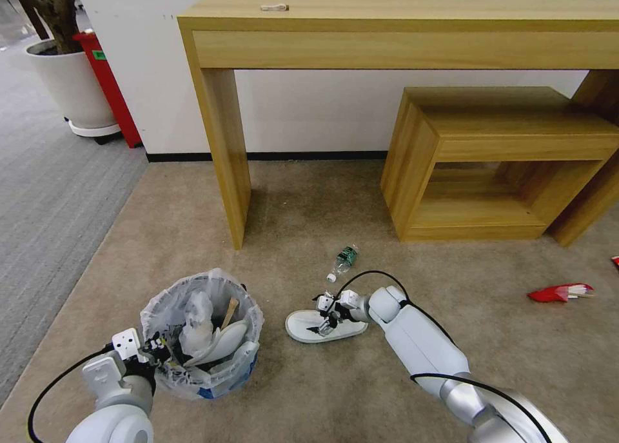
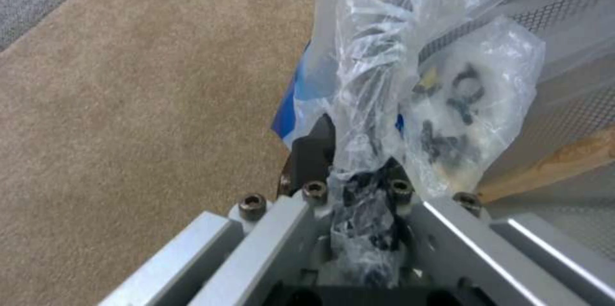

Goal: Pick up the trash bin and place the garbage on the floor into it.

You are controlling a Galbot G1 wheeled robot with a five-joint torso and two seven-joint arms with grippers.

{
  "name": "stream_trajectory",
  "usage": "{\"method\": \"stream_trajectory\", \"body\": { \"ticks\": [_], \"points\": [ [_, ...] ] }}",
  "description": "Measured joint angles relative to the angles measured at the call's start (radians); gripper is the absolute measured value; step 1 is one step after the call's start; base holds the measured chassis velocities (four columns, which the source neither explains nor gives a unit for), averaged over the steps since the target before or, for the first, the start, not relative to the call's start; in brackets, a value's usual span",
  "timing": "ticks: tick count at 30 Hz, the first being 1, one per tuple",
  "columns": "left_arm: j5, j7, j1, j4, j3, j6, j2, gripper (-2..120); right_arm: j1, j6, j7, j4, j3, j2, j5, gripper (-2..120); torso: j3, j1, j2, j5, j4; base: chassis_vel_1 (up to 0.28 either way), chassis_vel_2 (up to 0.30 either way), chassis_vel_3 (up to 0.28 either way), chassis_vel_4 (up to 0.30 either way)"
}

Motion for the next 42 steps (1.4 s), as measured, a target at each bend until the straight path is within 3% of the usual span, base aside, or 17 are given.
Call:
{"method": "stream_trajectory", "body": {
  "ticks": [4,6,15,19,34,37,42],
  "points": [
    [0.000,0.000,0.003,-0.002,0.000,0.000,0.000,1,-0.004,0.000,0.016,-0.004,0.003,0.002,-0.011,64,0.000,0.000,0.000,-0.0001,0.0000,0.000,0.000,0.000,0.000],
    [0.000,0.001,0.007,-0.007,0.000,-0.001,0.000,1,-0.010,0.000,0.026,-0.006,0.010,0.003,-0.023,51,0.000,0.000,0.000,0.0000,0.0000,0.000,0.000,0.000,0.000],
    [0.002,0.001,0.013,-0.010,0.001,-0.004,-0.002,1,-0.025,-0.001,0.046,-0.002,0.023,-0.002,-0.038,23,0.000,0.000,0.000,0.0001,0.0000,0.000,0.000,0.000,0.000],
    [0.003,0.002,0.015,-0.011,0.002,-0.005,-0.003,1,-0.035,-0.001,0.068,0.027,0.026,-0.012,-0.014,3,0.000,0.000,0.000,0.0000,0.0000,0.000,0.000,0.000,0.000],
    [0.006,0.002,0.013,-0.010,0.001,-0.006,0.007,1,-0.119,0.032,0.088,0.261,0.039,-0.093,0.179,0,0.000,0.000,0.000,0.0001,0.0001,0.000,0.000,0.000,0.000],
    [0.008,0.002,0.015,0.000,0.000,-0.006,0.008,1,-0.187,0.062,0.044,0.444,0.062,-0.162,0.394,0,0.000,0.000,0.000,0.0001,0.0002,0.000,0.000,0.000,0.000],
    [0.011,0.002,0.020,0.003,0.000,-0.006,0.009,1,-0.250,0.083,0.001,0.626,0.106,-0.243,0.571,0,0.000,0.000,0.000,-0.0001,0.0000,0.000,0.000,0.000,0.000]
  ]
}}
